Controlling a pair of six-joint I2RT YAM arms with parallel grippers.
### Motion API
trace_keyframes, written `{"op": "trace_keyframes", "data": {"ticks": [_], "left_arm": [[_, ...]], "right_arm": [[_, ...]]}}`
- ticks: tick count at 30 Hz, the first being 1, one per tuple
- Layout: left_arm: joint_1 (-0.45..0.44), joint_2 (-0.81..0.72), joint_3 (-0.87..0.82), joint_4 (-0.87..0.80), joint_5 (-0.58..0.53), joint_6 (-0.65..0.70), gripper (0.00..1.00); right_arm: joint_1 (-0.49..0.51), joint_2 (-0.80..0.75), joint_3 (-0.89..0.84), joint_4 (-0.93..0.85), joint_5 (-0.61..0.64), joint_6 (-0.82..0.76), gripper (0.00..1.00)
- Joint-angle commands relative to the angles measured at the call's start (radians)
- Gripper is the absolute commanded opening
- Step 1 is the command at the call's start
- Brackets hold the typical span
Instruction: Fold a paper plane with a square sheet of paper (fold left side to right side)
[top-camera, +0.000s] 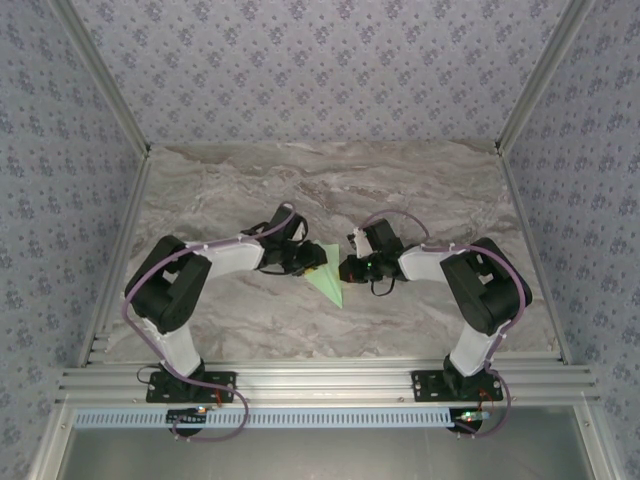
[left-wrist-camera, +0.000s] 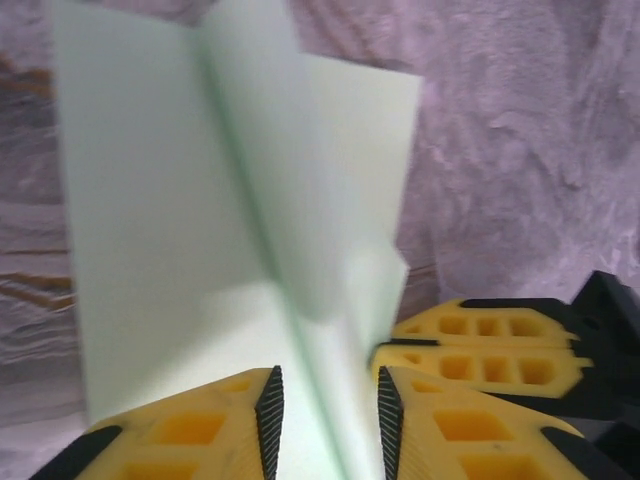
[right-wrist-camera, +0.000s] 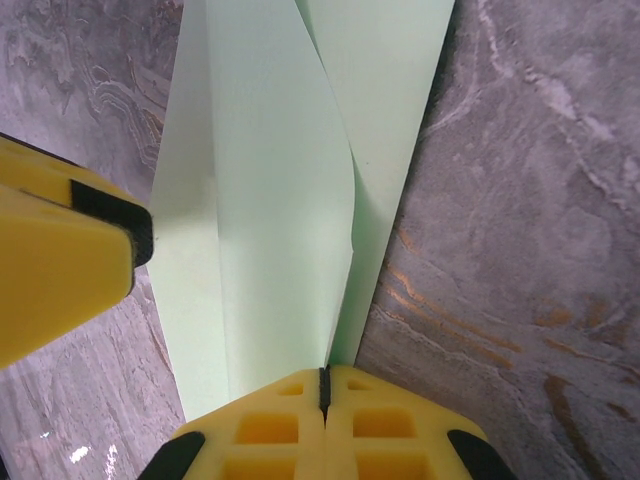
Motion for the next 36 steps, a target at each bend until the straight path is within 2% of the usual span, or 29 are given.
{"op": "trace_keyframes", "data": {"ticks": [1,4,13,26,31,36], "left_arm": [[-0.017,0.033,0.07,-0.016,0.025,0.018,0.28],[-0.017,0.076,0.107,-0.018,0.028,0.016,0.25],[-0.016,0.173,0.182,-0.057,0.01,0.031,0.22],[-0.019,0.183,0.093,-0.057,-0.038,0.023,0.22],[-0.024,0.186,0.048,-0.047,-0.057,0.018,0.22],[-0.029,0.185,0.028,-0.041,-0.064,0.017,0.21]], "right_arm": [[0.008,0.033,-0.004,-0.106,0.076,-0.027,0.03],[0.011,0.03,-0.002,-0.114,0.079,-0.029,0.03],[0.012,0.022,-0.002,-0.131,0.087,-0.035,0.03],[0.012,0.017,0.012,-0.149,0.092,-0.046,0.04],[0.01,-0.031,0.04,-0.164,0.08,-0.046,0.11],[0.001,-0.142,0.046,-0.207,0.086,-0.05,0.26]]}}
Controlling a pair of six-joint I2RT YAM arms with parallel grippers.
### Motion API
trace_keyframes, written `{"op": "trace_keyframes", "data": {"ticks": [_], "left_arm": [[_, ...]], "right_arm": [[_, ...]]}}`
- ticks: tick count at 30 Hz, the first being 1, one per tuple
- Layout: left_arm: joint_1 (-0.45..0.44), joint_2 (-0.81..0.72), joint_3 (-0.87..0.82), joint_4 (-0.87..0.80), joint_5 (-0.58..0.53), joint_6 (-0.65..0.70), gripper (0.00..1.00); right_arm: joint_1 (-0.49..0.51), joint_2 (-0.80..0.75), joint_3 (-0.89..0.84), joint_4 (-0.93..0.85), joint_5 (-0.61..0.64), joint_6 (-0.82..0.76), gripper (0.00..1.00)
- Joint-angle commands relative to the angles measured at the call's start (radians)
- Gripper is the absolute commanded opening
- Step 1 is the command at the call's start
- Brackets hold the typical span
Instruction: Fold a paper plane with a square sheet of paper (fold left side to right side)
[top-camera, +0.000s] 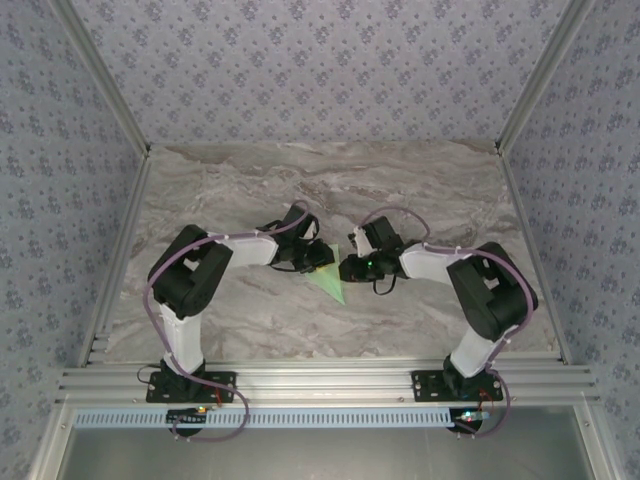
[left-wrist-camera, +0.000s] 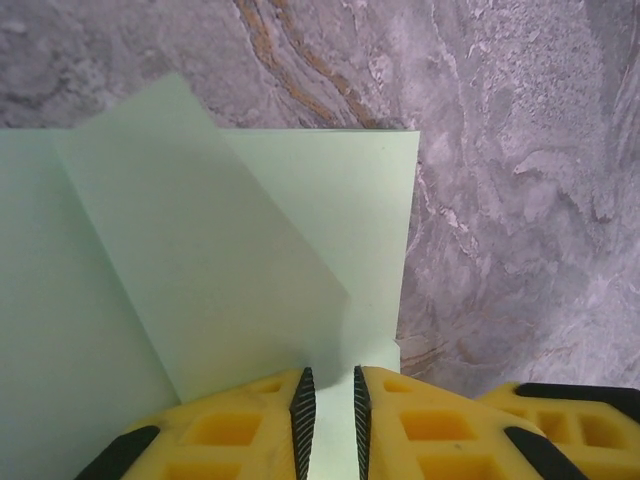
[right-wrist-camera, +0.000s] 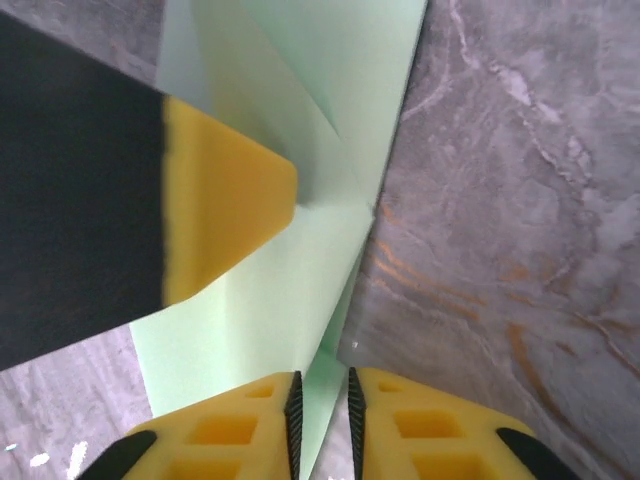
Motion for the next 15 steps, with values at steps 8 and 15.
{"op": "trace_keyframes", "data": {"ticks": [8,15], "left_arm": [[-0.012,0.029,-0.056,-0.092,-0.058,0.007,0.21],[-0.012,0.029,-0.054,-0.09,-0.057,0.008,0.21]], "right_arm": [[0.003,-0.189,-0.072,-0.038,-0.172,0.055,0.24],[0.043,-0.121,-0.092,0.039,-0.25,0.101,0.21]]}}
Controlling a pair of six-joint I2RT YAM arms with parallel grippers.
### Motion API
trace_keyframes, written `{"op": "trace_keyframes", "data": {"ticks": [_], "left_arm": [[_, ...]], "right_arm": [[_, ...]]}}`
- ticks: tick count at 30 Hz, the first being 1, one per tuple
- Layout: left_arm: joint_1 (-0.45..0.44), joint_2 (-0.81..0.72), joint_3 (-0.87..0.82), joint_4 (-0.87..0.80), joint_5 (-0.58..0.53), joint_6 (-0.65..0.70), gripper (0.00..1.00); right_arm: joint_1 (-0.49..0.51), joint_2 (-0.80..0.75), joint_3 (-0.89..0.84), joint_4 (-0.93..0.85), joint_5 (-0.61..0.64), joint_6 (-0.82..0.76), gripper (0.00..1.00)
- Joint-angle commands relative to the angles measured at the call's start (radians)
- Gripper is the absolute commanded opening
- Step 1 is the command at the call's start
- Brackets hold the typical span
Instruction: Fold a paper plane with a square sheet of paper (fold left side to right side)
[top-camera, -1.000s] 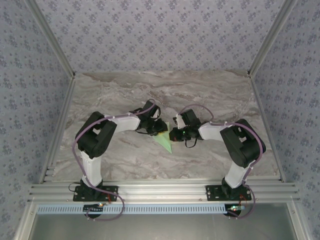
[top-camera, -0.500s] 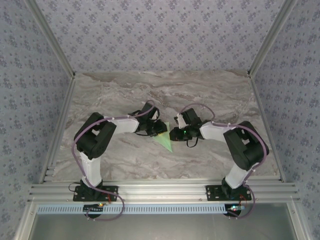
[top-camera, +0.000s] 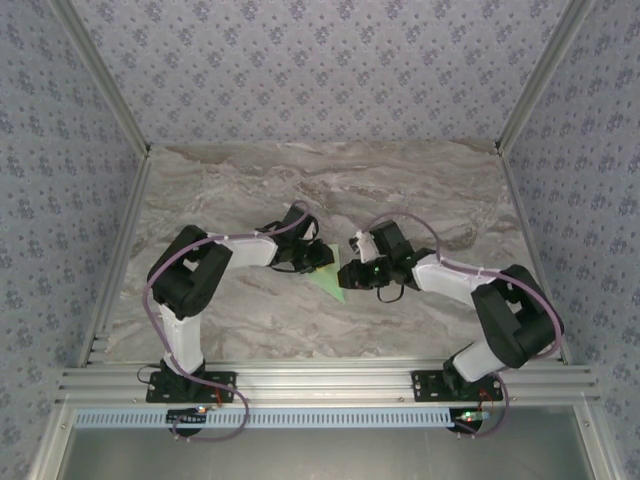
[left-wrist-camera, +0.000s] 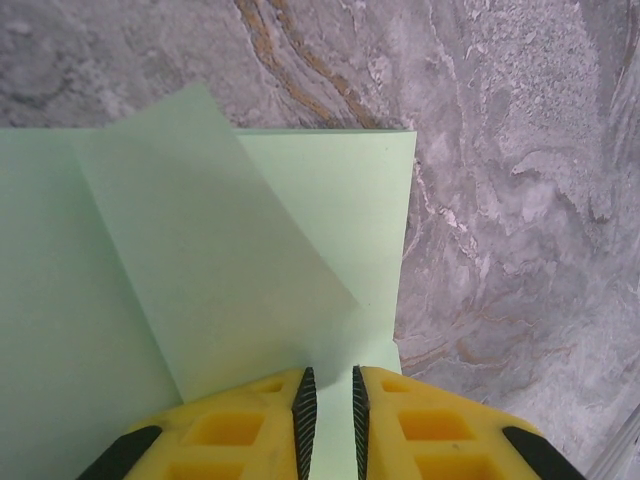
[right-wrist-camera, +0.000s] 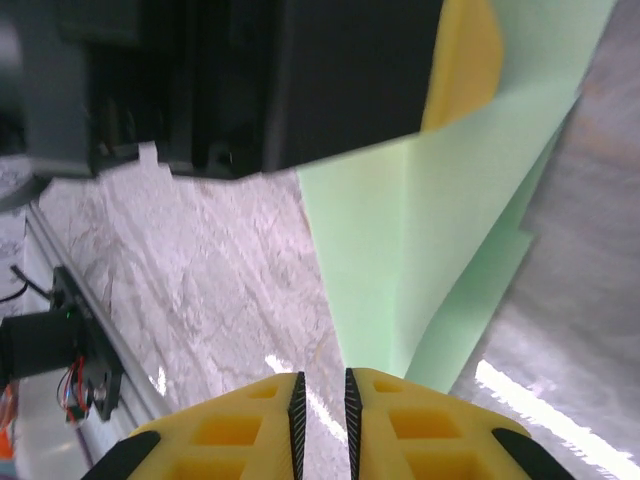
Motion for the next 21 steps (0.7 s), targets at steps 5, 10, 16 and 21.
{"op": "trace_keyframes", "data": {"ticks": [5,10,16,21], "left_arm": [[-0.011,0.03,-0.046,-0.108,-0.055,0.009,0.21],[-0.012,0.026,-0.044,-0.112,-0.057,0.009,0.2],[-0.011,0.029,-0.04,-0.116,-0.059,0.011,0.2],[-0.012,0.031,-0.04,-0.117,-0.06,0.013,0.2]], "right_arm": [[0.025,0.095,0.032,0.025,-0.051,0.013,0.21],[0.029,0.125,0.049,-0.029,0.011,-0.018,0.21],[0.035,0.15,0.039,-0.049,0.029,-0.03,0.2],[0.044,0.158,0.042,-0.074,0.043,-0.043,0.2]]}}
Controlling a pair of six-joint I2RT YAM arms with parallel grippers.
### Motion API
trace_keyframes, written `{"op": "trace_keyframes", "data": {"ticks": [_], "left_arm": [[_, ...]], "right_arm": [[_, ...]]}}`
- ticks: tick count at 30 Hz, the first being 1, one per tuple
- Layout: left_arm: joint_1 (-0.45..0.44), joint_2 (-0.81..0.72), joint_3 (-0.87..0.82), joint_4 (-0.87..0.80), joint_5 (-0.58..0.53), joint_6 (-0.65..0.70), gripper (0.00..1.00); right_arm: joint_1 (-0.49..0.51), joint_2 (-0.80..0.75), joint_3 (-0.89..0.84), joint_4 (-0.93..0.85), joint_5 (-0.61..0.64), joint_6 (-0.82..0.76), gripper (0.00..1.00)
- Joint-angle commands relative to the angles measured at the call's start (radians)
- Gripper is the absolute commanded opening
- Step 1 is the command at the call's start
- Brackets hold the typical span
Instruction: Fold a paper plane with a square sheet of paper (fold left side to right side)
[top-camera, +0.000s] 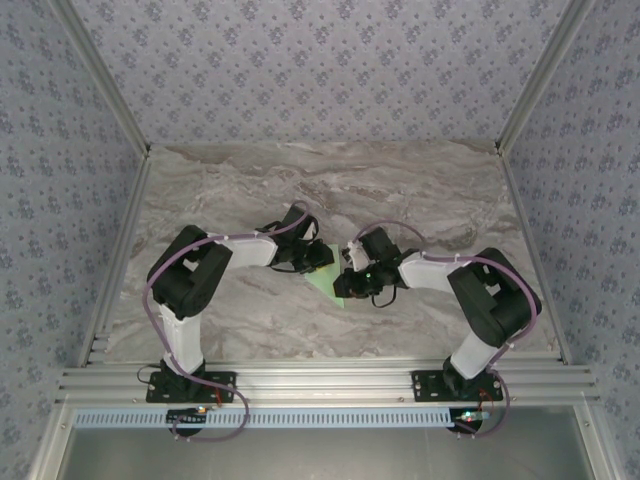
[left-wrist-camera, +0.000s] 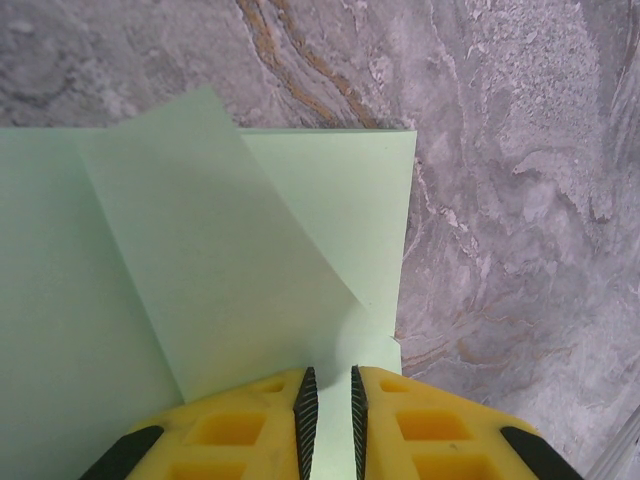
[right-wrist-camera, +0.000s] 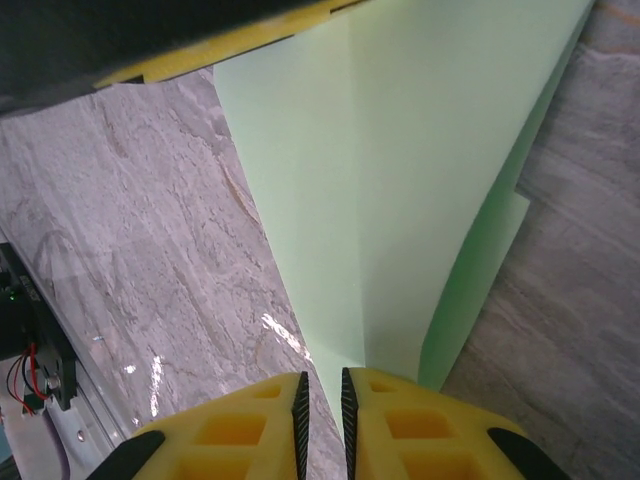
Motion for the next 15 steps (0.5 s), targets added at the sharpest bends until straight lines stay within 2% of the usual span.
{"op": "trace_keyframes", "data": {"ticks": [1,15], "left_arm": [[-0.012,0.032,-0.038,-0.117,-0.061,0.013,0.2],[-0.012,0.034,-0.039,-0.118,-0.062,0.013,0.2]], "right_arm": [[0.012,0.023,0.019,-0.067,0.023,-0.028,0.2],[0.029,0.035,0.012,-0.126,0.058,-0.048,0.18]]}}
